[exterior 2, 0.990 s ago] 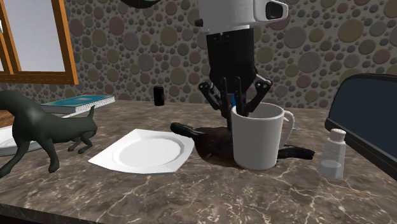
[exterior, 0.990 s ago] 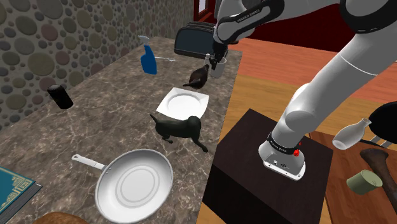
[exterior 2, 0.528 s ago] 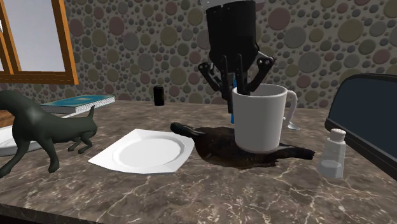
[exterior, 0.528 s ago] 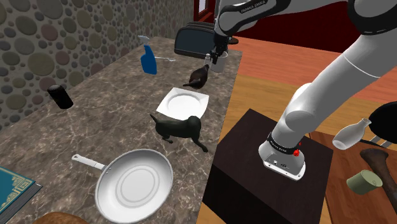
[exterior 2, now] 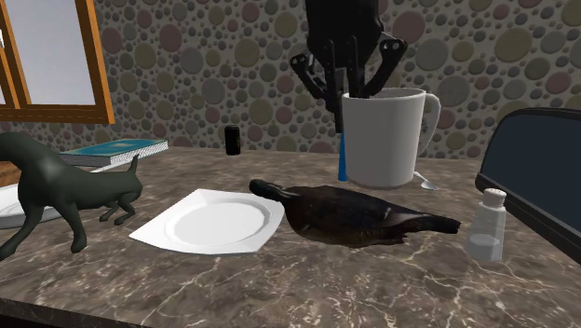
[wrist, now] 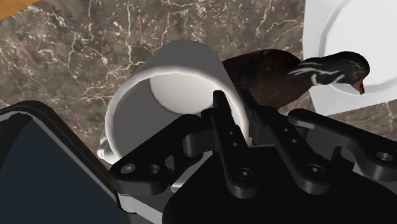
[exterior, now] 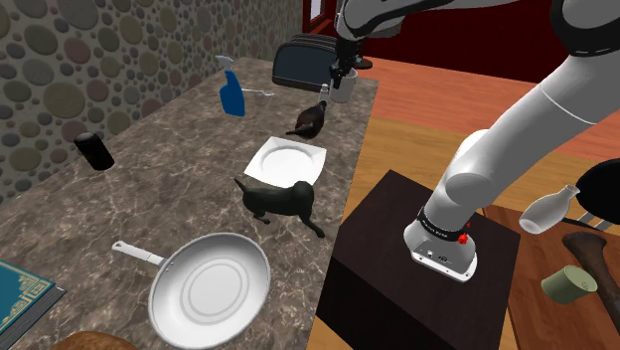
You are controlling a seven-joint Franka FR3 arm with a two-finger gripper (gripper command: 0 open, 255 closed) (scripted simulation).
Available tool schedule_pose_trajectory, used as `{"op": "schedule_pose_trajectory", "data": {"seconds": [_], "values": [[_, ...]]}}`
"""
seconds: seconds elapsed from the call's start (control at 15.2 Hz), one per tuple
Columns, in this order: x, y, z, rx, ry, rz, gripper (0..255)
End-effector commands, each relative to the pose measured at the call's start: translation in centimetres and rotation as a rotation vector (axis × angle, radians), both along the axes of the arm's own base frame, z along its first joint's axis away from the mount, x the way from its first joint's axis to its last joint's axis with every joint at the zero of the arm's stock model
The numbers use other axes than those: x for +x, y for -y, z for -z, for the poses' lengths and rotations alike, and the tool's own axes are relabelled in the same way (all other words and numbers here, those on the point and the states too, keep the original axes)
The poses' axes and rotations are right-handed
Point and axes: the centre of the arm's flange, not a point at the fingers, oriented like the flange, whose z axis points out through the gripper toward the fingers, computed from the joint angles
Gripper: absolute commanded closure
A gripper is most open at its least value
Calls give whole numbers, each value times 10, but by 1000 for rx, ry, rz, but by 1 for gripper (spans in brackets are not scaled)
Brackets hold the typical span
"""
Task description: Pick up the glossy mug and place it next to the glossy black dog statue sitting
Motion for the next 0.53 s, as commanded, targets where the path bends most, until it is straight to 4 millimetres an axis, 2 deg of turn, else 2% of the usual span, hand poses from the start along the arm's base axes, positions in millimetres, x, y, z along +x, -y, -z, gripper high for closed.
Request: {"op": "schedule_pose_trajectory", "data": {"seconds": [0.0,0.46], "values": [[0,0,-10,0,0,0,255],[0,0,-47,0,0,0,255]]}}
